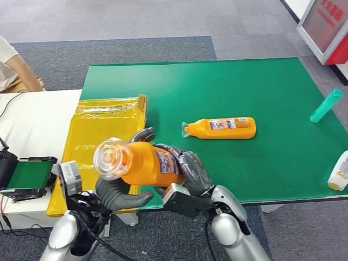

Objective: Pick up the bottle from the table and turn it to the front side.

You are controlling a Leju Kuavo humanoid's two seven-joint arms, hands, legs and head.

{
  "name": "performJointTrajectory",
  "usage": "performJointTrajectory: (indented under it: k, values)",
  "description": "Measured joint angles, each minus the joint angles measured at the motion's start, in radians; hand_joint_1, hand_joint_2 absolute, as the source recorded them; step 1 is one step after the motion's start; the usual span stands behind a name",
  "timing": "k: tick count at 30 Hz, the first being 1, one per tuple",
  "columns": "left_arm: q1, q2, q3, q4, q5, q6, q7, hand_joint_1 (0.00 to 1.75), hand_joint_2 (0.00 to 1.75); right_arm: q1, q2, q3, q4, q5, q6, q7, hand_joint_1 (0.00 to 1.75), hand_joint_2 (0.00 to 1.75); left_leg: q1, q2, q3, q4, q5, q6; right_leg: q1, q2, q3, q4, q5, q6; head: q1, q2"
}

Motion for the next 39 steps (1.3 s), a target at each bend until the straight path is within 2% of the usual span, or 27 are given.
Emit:
performJointTrajectory:
  k: [3,11,15,30,31,34,35,39]
  values:
    - [-0.006,-0.005,-0.004,0.0,-0.062,0.022,-0.007,0.0,1.75,0.007,0.0,0.004,-0.001,0.017,0.008,0.004,1.75,1.75,0.0,0.0,0.0,0.0,0.0,0.0,0.0,0.0,0.0,0.0,0.0,0.0,0.0,0.0]
    - [-0.018,-0.013,-0.002,-0.001,-0.076,0.025,-0.001,0.04,1.75,0.008,0.0,0.014,-0.001,0.042,0.02,0.014,1.75,1.75,0.0,0.0,0.0,0.0,0.0,0.0,0.0,0.0,0.0,0.0,0.0,0.0,0.0,0.0]
    - [-0.021,-0.013,-0.002,-0.003,-0.122,0.025,0.007,1.75,1.75,0.013,-0.001,0.015,-0.004,0.057,0.022,0.019,1.75,1.75,0.0,0.0,0.0,0.0,0.0,0.0,0.0,0.0,0.0,0.0,0.0,0.0,0.0,0.0]
    - [-0.016,-0.01,-0.003,-0.003,-0.12,0.011,-0.021,1.75,1.75,0.029,-0.008,0.012,-0.029,0.056,0.004,0.013,1.75,1.75,0.0,0.0,0.0,0.0,0.0,0.0,0.0,0.0,0.0,0.0,0.0,0.0,0.0,0.0]
    - [-0.015,-0.01,-0.003,-0.003,-0.118,0.011,-0.021,1.75,1.75,0.031,-0.008,0.012,-0.029,0.054,0.004,0.013,1.48,1.75,0.0,0.0,0.0,0.0,0.0,0.0,0.0,0.0,0.0,0.0,0.0,0.0,0.0,0.0]
    - [-0.011,-0.01,-0.002,-0.003,-0.113,0.013,-0.026,1.75,1.75,0.034,-0.008,0.011,-0.03,0.045,0.003,0.016,0.21,1.75,0.0,0.0,0.0,0.0,0.0,0.0,0.0,0.0,0.0,0.0,0.0,0.0,0.0,0.0]
    - [-0.009,-0.011,-0.002,-0.004,-0.114,0.018,-0.028,1.75,1.75,0.035,-0.008,0.01,-0.031,0.034,0.005,0.022,0.03,1.75,0.0,0.0,0.0,0.0,0.0,0.0,0.0,0.0,0.0,0.0,0.0,0.0,0.0,0.0]
    - [-0.002,-0.02,-0.001,-0.015,-0.154,0.057,-0.034,1.75,1.75,0.036,-0.008,-0.006,-0.041,-0.034,0.026,0.052,0.0,1.75,0.0,0.0,0.0,0.0,0.0,0.0,0.0,0.0,0.0,0.0,0.0,0.0,0.0,0.0]
